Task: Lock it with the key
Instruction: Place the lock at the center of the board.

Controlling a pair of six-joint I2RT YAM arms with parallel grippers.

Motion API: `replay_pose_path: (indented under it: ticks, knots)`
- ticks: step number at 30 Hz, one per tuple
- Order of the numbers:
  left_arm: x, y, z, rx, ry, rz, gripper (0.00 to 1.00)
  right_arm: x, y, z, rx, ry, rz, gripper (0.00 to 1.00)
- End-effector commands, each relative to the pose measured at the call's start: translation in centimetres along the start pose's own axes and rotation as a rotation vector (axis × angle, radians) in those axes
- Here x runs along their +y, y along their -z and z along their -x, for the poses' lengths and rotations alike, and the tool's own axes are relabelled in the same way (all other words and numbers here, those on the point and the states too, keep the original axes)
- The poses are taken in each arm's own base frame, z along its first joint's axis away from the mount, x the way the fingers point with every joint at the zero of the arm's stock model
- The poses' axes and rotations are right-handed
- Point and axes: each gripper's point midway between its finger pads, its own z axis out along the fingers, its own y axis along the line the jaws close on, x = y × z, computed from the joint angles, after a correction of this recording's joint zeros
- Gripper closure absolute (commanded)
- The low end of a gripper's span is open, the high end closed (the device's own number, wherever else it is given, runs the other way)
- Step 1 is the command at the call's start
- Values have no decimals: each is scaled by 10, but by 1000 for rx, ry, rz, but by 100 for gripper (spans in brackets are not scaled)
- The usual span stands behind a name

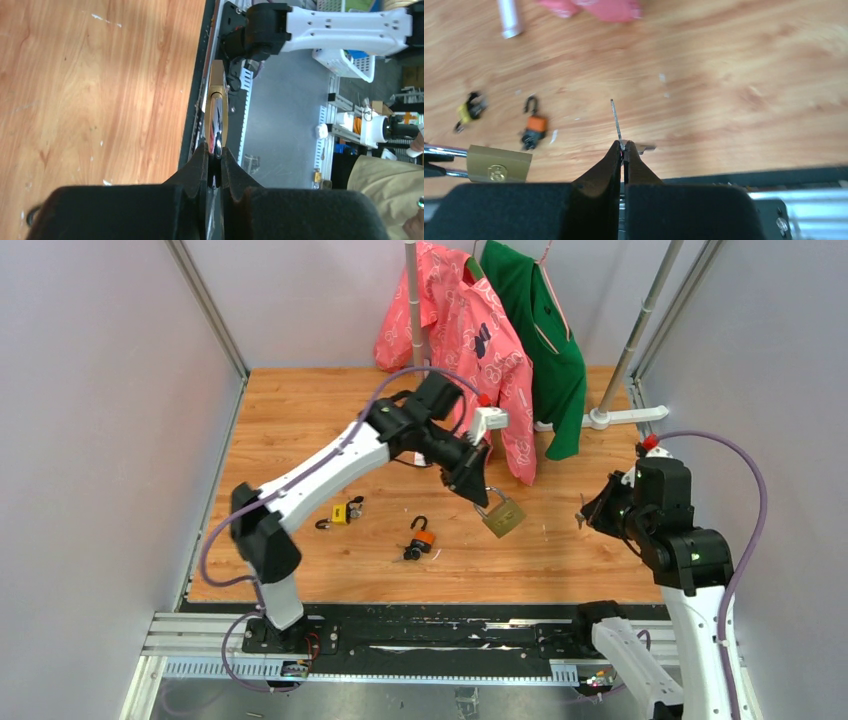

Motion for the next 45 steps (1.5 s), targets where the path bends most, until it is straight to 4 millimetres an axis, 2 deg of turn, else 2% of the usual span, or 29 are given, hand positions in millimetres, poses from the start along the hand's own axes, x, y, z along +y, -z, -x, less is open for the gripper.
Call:
replay_pose_path:
  ticks: [1, 6, 12, 13, 16, 22, 25, 33, 35, 36, 40, 45]
  knots:
    - [2, -48, 29, 5, -61, -68, 100, -71, 11, -21, 9, -109, -365, 100]
    - [38, -107, 42, 28, -5, -68, 100, -90, 4, -34, 11, -164, -445, 100]
    - [65, -162, 76, -104, 62, -86, 100, -97, -9, -58, 16, -214, -443, 100]
    - [71, -175, 75, -109, 80, -91, 100, -98, -11, -62, 21, -218, -438, 100]
    - [88, -201, 78, -149, 130, -93, 100, -103, -17, -75, 42, -235, -448, 100]
    - [121, -239, 74, -195, 211, -85, 100, -111, -32, -89, 72, -281, -485, 100]
    - [140, -251, 68, -199, 235, -44, 100, -120, -38, -92, 79, -327, -549, 100]
    - [165, -262, 43, -158, 302, 33, 100, -135, -62, -83, 64, -381, -644, 100]
    - [169, -262, 40, -154, 308, 53, 87, -142, -70, -85, 65, -405, -664, 100]
    - [170, -262, 39, -150, 308, 56, 74, -145, -74, -84, 65, -407, -662, 100]
    - [174, -258, 35, -143, 306, 96, 53, -156, -84, -85, 68, -387, -671, 100]
    - [180, -250, 28, -119, 285, 162, 37, -168, -98, -83, 73, -348, -677, 100]
